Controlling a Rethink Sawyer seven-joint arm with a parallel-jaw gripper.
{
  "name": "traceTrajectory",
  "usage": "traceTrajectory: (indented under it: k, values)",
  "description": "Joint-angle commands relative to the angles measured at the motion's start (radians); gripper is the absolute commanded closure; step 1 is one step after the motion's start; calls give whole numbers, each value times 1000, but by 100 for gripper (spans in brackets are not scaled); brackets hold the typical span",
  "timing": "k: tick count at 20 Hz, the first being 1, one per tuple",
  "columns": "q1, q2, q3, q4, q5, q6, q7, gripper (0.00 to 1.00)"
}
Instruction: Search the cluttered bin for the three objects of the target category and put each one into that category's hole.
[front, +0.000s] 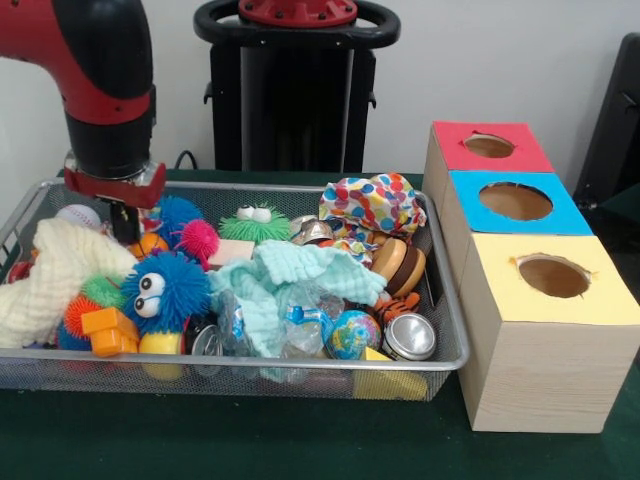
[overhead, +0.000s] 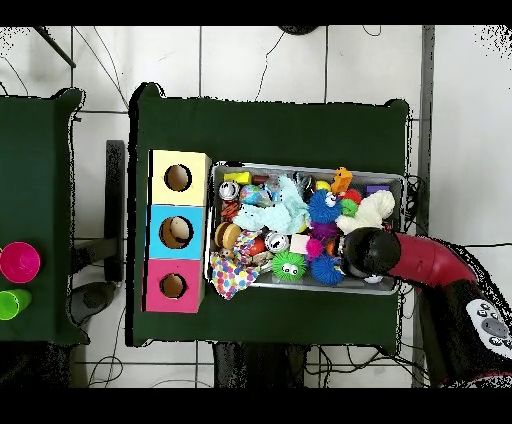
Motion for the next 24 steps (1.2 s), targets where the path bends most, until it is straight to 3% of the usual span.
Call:
traceTrajectory:
  k: [1,6,14,18,24]
  values:
    - [69,101,49,188,91,-196,258,100]
    - [132,101,15,240,170,-268,337,100]
    - [249,33,-34,328,343,-286,427,100]
    - [273,11,-59,310,375,-259,401,100]
    - [227,20,-69,235,366,-178,294,100]
